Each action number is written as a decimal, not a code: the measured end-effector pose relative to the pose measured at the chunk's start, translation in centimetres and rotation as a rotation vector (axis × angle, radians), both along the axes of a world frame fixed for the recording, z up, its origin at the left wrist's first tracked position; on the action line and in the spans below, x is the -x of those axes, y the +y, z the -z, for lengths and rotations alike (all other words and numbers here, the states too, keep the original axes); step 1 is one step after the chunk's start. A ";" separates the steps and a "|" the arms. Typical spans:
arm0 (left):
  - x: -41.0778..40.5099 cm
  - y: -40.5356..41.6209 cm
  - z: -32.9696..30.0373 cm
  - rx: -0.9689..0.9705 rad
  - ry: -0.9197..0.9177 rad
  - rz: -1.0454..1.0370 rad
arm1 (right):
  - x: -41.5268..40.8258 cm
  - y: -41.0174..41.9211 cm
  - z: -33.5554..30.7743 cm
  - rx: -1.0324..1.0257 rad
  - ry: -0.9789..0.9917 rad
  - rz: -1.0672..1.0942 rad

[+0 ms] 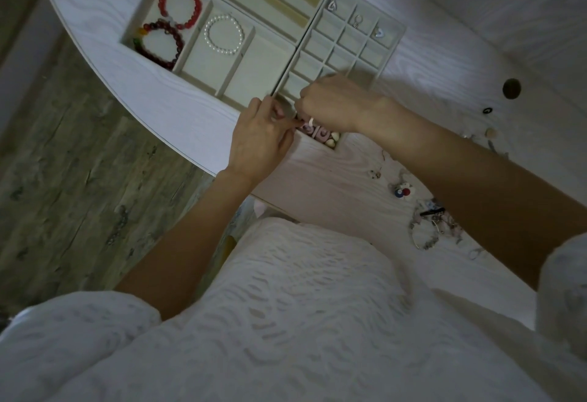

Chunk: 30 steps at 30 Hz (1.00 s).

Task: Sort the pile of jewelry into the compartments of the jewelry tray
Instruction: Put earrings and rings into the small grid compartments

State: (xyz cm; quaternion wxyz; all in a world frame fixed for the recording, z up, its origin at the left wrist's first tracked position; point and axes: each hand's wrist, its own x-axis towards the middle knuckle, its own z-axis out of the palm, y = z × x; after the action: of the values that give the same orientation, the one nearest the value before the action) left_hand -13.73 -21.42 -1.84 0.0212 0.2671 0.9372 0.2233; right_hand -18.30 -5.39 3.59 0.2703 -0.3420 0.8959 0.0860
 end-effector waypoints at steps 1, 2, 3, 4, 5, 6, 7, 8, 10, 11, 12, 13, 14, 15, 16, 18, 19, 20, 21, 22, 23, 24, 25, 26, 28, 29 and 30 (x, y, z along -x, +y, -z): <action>0.0 0.0 0.0 -0.001 0.006 0.000 | 0.0 -0.1 0.2 -0.001 0.002 0.007; 0.0 0.0 -0.1 -0.001 0.012 0.001 | 0.1 -0.1 0.4 0.001 0.002 0.017; 0.0 0.0 0.0 -0.001 0.013 0.003 | 0.2 -0.1 0.6 0.010 -0.005 0.032; 0.1 -0.1 0.0 -0.003 0.012 0.006 | 0.2 -0.1 0.7 0.020 -0.019 0.049; 0.1 -0.1 0.1 -0.008 0.012 0.010 | 0.2 0.1 0.7 0.030 -0.035 0.067; 0.1 -0.1 0.2 -0.017 0.012 0.015 | 0.3 0.3 0.6 0.040 -0.051 0.087; 0.1 -0.1 0.3 -0.029 0.014 0.022 | 0.4 0.6 0.5 0.045 -0.065 0.108; 0.1 -0.2 0.4 -0.043 0.017 0.034 | 0.4 0.8 0.5 0.049 -0.074 0.126; 0.3 -0.2 0.5 -0.063 0.031 0.065 | 0.5 0.9 0.6 0.044 -0.073 0.150; 0.4 -0.2 0.5 -0.065 0.039 0.078 | 0.5 0.9 0.6 0.039 -0.069 0.158; 0.5 -0.2 0.4 -0.060 0.051 0.087 | 0.4 0.7 0.7 0.036 -0.068 0.164; 0.6 -0.2 0.4 -0.048 0.064 0.093 | 0.4 0.7 0.6 0.035 -0.073 0.162; 0.7 -0.2 0.3 -0.034 0.080 0.099 | 0.3 0.6 0.5 0.033 -0.083 0.147; 0.8 -0.2 0.3 -0.019 0.097 0.106 | 0.3 0.7 0.4 0.032 -0.093 0.126; 0.8 -0.3 0.2 -0.003 0.115 0.114 | 0.3 0.8 0.2 0.035 -0.105 0.113; 0.9 -0.3 0.1 0.027 0.150 0.135 | 0.5 1.1 0.0 0.056 -0.135 0.122; 0.9 -0.4 0.1 0.035 0.165 0.145 | 0.5 1.3 0.0 0.065 -0.138 0.126; 0.9 -0.3 0.1 0.033 0.177 0.155 | 0.6 1.4 0.0 0.069 -0.135 0.125; 0.9 -0.2 0.1 0.022 0.181 0.165 | 0.6 1.4 0.0 0.070 -0.127 0.117; 0.8 -0.2 0.1 0.004 0.179 0.179 | 0.5 1.4 0.0 0.073 -0.120 0.108; 0.8 0.0 0.1 -0.012 0.175 0.197 | 0.5 1.5 0.0 0.071 -0.113 0.100; 0.7 0.1 0.1 -0.018 0.167 0.210 | 0.4 1.5 -0.1 0.062 -0.105 0.092; 0.7 0.2 0.1 -0.013 0.153 0.213 | 0.5 1.4 -0.1 0.055 -0.094 0.084; 0.8 0.2 0.0 -0.002 0.133 0.209 | 0.5 1.3 -0.2 0.054 -0.082 0.083; 1.2 0.3 0.0 0.011 0.090 0.196 | 0.6 1.1 -0.1 0.063 -0.065 0.086; 1.4 0.3 0.0 0.011 0.069 0.194 | 0.7 1.1 0.0 0.072 -0.064 0.089; 1.6 0.2 0.0 0.008 0.052 0.194 | 0.8 1.0 0.0 0.080 -0.065 0.090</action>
State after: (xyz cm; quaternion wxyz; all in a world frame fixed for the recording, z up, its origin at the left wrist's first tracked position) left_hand -15.34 -21.20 -1.88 0.0196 0.3622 0.9080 0.2095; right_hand -19.08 -4.35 3.55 0.2888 -0.3143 0.9039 0.0268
